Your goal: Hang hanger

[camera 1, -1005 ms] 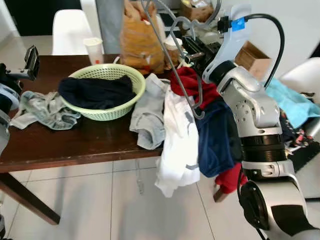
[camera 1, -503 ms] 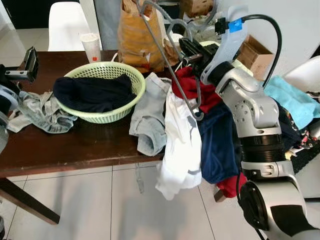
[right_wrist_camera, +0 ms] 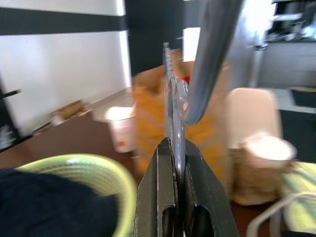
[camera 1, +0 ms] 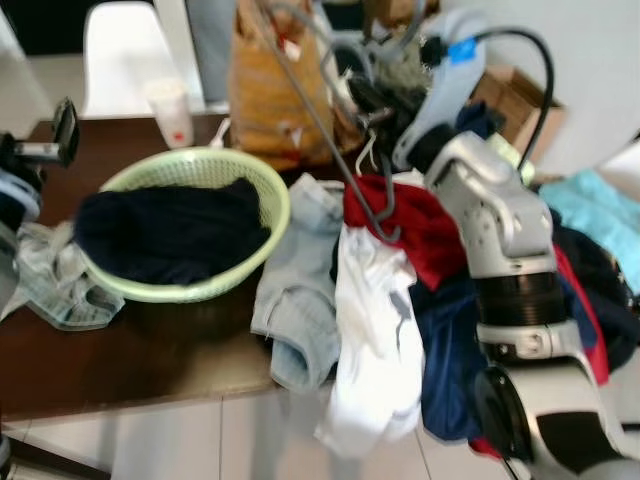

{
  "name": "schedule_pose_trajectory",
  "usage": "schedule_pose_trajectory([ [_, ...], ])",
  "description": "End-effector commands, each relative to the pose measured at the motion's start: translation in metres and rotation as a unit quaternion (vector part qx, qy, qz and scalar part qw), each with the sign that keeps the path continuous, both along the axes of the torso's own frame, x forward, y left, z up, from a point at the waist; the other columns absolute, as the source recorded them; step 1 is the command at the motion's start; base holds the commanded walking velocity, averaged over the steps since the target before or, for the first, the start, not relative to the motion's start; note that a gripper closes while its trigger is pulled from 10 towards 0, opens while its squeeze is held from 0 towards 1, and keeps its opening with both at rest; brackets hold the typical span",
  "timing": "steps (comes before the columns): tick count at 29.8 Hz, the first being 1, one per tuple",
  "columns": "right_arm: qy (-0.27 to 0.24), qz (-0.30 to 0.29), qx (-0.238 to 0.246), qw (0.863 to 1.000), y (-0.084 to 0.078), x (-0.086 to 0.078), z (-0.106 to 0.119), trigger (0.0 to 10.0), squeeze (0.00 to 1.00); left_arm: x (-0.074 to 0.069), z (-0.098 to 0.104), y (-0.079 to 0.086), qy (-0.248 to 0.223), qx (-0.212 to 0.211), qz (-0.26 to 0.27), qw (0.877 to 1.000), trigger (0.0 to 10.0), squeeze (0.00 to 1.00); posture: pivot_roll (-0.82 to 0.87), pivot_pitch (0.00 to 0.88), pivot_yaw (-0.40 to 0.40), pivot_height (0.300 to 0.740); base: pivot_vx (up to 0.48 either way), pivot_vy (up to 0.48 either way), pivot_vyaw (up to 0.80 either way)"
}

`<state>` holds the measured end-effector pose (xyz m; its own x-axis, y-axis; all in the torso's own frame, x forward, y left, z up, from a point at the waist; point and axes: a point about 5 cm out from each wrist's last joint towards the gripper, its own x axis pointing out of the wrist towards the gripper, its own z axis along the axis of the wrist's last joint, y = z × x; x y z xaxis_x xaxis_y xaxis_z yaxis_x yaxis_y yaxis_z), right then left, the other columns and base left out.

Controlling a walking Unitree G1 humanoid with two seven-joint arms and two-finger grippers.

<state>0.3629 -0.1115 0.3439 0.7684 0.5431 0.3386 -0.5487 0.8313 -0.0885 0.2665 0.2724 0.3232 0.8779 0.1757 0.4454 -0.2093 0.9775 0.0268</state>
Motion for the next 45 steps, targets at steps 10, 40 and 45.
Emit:
schedule_pose_trajectory([
  [10,-0.017,0.008,0.022,1.0,-0.005,-0.006,0.008,10.0,0.0,-0.009,-0.041,-0.002,0.098,-0.008,0.009,0.995,10.0,0.0,0.01,0.131,-0.014,0.74,0.0,0.0,-0.16],
  [40,-0.017,0.0,0.014,1.0,-0.011,-0.002,0.01,10.0,0.0,-0.028,-0.12,-0.061,0.328,-0.018,-0.112,0.938,10.0,0.0,0.03,0.146,-0.041,0.74,0.0,0.0,0.0],
  [45,-0.016,-0.004,0.012,1.0,-0.012,-0.001,0.01,10.0,0.0,-0.034,-0.127,-0.067,0.353,-0.037,-0.103,0.929,10.0,0.0,0.03,0.15,-0.042,0.74,0.0,0.0,0.0],
])
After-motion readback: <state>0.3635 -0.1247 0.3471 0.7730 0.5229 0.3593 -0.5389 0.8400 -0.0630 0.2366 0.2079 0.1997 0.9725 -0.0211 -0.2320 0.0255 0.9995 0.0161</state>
